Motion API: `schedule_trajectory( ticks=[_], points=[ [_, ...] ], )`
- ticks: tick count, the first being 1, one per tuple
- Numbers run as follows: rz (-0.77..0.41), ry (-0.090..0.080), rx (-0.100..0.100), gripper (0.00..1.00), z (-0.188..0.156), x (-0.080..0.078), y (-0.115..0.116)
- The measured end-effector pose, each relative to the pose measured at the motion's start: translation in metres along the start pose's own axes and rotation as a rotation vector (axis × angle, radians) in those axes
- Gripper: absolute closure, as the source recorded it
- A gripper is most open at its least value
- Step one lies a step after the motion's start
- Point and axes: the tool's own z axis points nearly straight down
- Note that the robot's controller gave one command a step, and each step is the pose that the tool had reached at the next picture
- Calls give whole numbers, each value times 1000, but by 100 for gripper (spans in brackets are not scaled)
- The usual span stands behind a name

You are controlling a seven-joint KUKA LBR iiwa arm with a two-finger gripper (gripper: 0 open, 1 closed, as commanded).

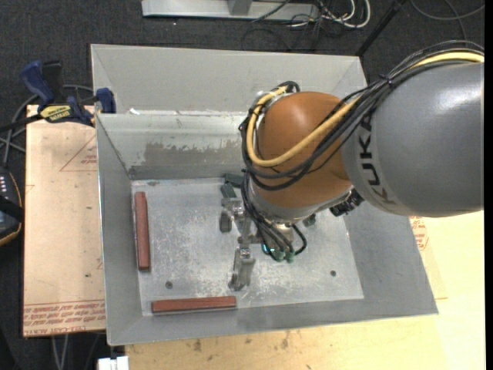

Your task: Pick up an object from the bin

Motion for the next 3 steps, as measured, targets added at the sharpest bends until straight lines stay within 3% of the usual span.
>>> schedule_trajectory(
  ticks=[1, 2, 3],
  points=[
    [-147, -23, -3, 0, 141, 7, 21],
    [-447, -13, -1, 0, 110, 10, 67],
    [-548, -8, 2, 0, 107, 3, 30]
  ],
)
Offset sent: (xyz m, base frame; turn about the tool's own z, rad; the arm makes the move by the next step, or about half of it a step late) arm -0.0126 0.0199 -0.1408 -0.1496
